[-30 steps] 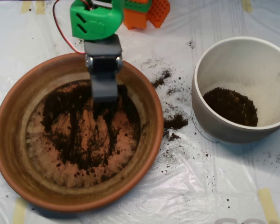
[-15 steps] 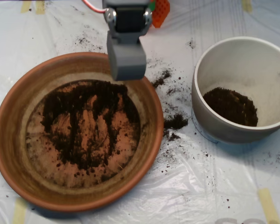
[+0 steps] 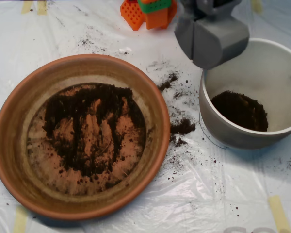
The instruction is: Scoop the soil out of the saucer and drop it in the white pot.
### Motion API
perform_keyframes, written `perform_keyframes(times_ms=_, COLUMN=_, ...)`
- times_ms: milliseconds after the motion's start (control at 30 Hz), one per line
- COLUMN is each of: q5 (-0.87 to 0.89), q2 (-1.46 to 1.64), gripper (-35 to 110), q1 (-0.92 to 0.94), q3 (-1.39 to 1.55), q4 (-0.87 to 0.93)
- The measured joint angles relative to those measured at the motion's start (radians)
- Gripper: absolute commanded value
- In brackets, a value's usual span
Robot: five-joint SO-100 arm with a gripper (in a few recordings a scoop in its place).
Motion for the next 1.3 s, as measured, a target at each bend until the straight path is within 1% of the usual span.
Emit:
perform_keyframes(times_ms=33, q5=-0.009, q2=-0.014, gripper=0, q1=-0.017, q3=-0.012, q4=0.003)
perform_keyframes(times_ms=67, q5=-0.014, q2=-0.028, gripper=4, q1=-0.031, q3=-0.026, q4=0.008)
perform_keyframes(times_ms=100, q5=-0.021, q2=-0.044, gripper=16, q1=-0.038, q3=-0.035, q4=0.017)
perform_keyframes(times_ms=133, q5=-0.029, q2=-0.058, gripper=32, q1=-0.041, q3=-0.043, q4=0.021)
perform_keyframes(times_ms=167, q5=-0.037, q2=-0.063, gripper=41, q1=-0.043, q3=-0.043, q4=0.034)
perform_keyframes(times_ms=200, q5=-0.048, q2=-0.064, gripper=43, q1=-0.048, q3=-0.043, q4=0.037)
perform_keyframes(times_ms=367, q5=-0.077, q2=-0.063, gripper=47, q1=-0.08, q3=-0.021, q4=0.037)
perform_keyframes(times_ms=567, q5=-0.077, q2=-0.012, gripper=47, q1=-0.078, q3=0.13, q4=-0.009)
perform_keyframes(times_ms=800, q5=-0.021, q2=0.015, gripper=48, q1=-0.057, q3=0.178, q4=-0.072)
perform_keyframes(times_ms=900, q5=0.021, q2=0.018, gripper=45, q1=0.008, q3=0.175, q4=-0.091)
perform_keyframes(times_ms=1000, q5=0.067, q2=0.02, gripper=45, q1=0.11, q3=0.121, q4=-0.084)
perform_keyframes(times_ms=1167, q5=0.107, q2=0.008, gripper=52, q1=0.299, q3=-0.069, q4=-0.012)
perform_keyframes(times_ms=1300, q5=0.087, q2=-0.009, gripper=55, q1=0.411, q3=-0.094, q4=0.018)
